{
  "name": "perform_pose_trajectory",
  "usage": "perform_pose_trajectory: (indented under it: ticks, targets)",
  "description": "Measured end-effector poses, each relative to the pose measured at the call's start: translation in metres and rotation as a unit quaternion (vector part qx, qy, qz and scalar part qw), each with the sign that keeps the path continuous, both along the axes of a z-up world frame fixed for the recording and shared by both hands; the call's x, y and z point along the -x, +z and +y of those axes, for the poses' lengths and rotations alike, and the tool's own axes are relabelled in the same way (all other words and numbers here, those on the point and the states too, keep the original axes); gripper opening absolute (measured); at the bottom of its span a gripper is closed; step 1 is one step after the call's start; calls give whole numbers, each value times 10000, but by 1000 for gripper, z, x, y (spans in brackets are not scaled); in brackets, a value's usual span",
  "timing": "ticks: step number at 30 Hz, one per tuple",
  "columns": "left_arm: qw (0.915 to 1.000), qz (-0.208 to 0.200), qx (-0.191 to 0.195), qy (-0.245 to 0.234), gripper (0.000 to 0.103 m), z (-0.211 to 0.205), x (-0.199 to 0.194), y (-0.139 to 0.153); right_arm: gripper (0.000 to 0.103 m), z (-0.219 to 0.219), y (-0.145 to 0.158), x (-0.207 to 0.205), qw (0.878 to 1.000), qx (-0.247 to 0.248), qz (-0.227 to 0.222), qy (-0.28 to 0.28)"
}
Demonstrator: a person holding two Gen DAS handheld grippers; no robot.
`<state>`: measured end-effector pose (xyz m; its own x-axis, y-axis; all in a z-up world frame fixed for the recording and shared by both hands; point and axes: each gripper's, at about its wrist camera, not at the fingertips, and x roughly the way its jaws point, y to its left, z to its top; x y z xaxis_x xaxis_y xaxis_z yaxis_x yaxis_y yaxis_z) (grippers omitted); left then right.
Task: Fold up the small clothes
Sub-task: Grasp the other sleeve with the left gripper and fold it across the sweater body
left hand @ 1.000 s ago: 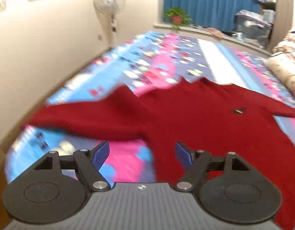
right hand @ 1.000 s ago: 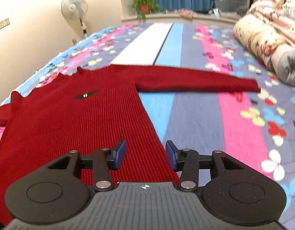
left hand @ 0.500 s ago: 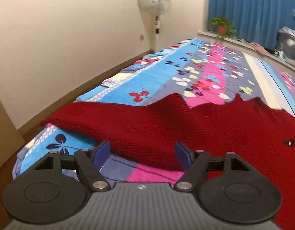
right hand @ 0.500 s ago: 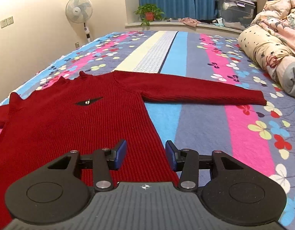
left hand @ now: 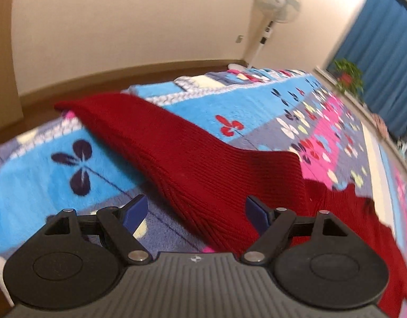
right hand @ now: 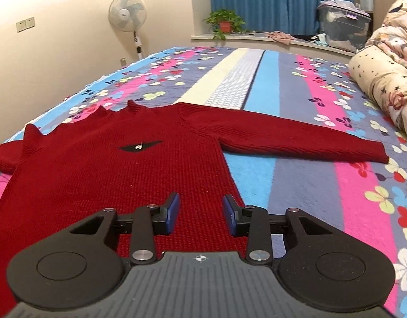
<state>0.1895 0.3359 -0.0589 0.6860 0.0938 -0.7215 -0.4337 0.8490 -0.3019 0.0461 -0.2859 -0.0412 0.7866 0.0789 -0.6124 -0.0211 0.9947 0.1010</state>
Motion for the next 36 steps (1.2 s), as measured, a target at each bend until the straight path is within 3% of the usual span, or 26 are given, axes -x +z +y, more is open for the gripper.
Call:
perform_pose_trajectory:
  ticks: [6,9,11,13,19,21,22,25,26,28,30,31,33,36]
  targets:
    - [9953,168,778,559,84,33,-2,-23,43,1,-1,-3,9999,53,115,-44]
    - [9867,80,1313,957,72,56,6,-32,43,-4,-2,-6,9994,-87,333,-44]
    - [9831,-18,1458,1102,65,66,9,-35,39,-7,-4,-8,9988,-226,434,-67]
    - [9809,-120,1563,1154,65,72,10,-37,34,-7,-5,-9,9987,-248,445,-84]
    - [9746,-433,1748,1333,62,88,6,-45,32,-3,-7,-10,9987,-226,451,-33]
    - [9756,-440,1677,1345,42,90,3,-46,32,-2,-10,-10,9986,-188,492,-9]
    - [9775,-382,1637,1272,18,88,1,-47,32,-1,-11,-11,9985,-170,519,-2]
    - [9846,-371,1234,1182,13,80,-3,-38,32,-1,-14,-12,9982,-147,583,-1]
    - [9876,-531,882,1187,13,74,0,-25,32,-1,-15,-12,9981,-138,595,5]
    - [9869,-992,446,1189,12,63,9,2,32,0,-16,-13,9981,-107,611,14]
    - [9880,-890,235,1243,12,52,14,13,32,1,-17,-14,9980,-94,619,18]
    - [9879,-674,335,1357,15,51,15,9,32,1,-17,-14,9980,-86,623,31]
    - [9818,-220,925,1642,19,61,17,-10,32,2,-17,-15,9980,-46,627,45]
    - [9513,-210,2032,2309,27,91,27,-39,32,3,-19,-17,9977,-9,670,40]
